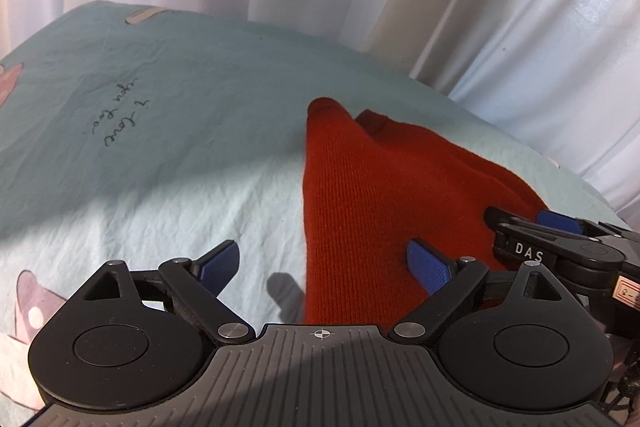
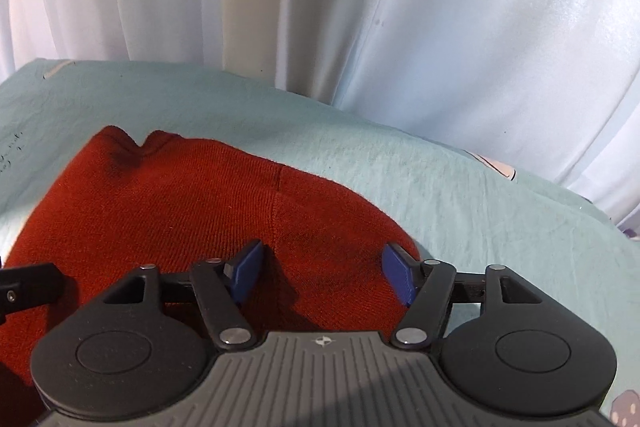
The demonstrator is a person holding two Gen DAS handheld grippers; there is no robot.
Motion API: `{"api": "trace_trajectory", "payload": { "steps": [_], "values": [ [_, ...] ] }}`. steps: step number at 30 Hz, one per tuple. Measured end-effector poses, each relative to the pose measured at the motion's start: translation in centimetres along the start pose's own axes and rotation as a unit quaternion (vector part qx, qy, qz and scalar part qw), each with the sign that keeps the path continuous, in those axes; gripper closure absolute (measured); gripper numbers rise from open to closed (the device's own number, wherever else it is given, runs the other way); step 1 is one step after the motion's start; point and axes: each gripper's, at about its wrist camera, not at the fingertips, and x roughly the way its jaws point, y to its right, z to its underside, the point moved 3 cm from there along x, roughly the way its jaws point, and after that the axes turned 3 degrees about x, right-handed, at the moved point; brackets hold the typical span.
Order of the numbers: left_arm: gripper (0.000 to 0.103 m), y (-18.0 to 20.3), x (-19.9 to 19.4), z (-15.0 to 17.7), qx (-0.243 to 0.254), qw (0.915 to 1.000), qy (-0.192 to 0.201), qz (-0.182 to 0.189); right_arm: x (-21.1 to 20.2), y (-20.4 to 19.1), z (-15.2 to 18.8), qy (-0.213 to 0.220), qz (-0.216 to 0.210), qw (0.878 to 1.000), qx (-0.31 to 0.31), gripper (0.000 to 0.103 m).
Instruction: Fold small clothes
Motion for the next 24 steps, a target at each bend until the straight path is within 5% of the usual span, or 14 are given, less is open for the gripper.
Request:
{"api": "trace_trajectory", "payload": {
  "steps": [6,12,15,19,24],
  "values": [
    [0.005,-0.6,0.0,-0.1,0.006,0.9997,-0.021,0.011,-1.3,1.1,-0.3,-0.027,-0.006,0.999,0.032,0.024],
    [0.005,-1.9,-4.8,2.4,0.051,0.9983,-0.006,-0.028,-9.5,2.8,6.3,-0.034,-0.035,0.997,0.062,0.013],
    [0.005,-2.0,-7.2,5.0,0.077,0.9955,0.0,-0.055,-12.0,2.6,10.8,-0.089,-0.042,0.993,0.064,0.005],
    [0.004,-1.8,-9.1,8.2,0.078,0.9956,-0.022,-0.046,-14.1,1.5,14.6,-0.126,-0.044,0.99,0.049,0.004],
    [0.002,-1.9,-10.3,10.6,0.065,0.9958,-0.057,-0.029,-15.6,0.0,15.0,-0.138,-0.057,0.989,0.024,0.004]
  ]
}}
